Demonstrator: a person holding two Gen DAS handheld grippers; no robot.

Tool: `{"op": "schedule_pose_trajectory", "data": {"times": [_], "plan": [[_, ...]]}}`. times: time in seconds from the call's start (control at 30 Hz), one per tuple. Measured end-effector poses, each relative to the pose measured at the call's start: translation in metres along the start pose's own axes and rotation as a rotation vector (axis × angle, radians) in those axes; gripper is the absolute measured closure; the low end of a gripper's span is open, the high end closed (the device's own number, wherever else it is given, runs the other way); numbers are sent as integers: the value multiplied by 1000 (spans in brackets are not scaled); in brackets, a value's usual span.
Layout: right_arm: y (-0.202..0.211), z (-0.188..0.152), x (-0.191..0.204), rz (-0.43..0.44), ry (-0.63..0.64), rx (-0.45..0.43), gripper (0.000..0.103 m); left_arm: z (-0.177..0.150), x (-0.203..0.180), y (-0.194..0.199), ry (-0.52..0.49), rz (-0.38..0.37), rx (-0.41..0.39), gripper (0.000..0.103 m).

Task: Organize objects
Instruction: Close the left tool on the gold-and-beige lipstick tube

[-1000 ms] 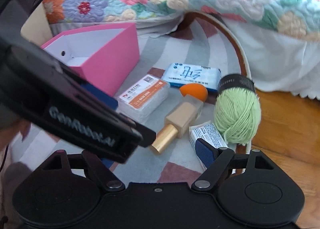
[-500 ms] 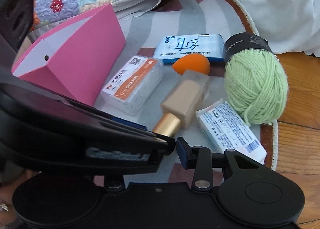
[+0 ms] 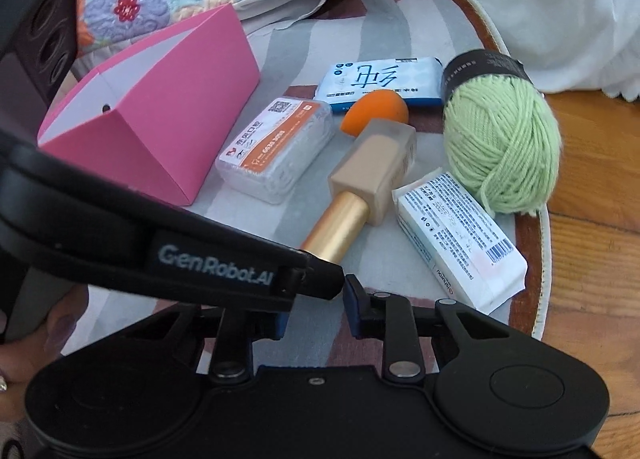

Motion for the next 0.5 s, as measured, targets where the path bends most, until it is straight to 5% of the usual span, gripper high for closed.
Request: {"op": "schedule_pose_trajectory", "data": {"times": [0.17,0.5], "plan": [[12,12,-1,-1,26,-32,34,12,0,19,-1,-10,-38,59],[0,47,-10,-35,30,-92,43,47,5,-3,31,14,-71,66]]}}
Point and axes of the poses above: each gripper's, at about its wrist camera, not at the fingertips, and y roughly against the way its jaws point, x to its left, z to its top, the point moved 7 cm from there along -y, roughly the way its jaws point, and after that the axes turned 10 degrees about x, right-handed, at the moved point
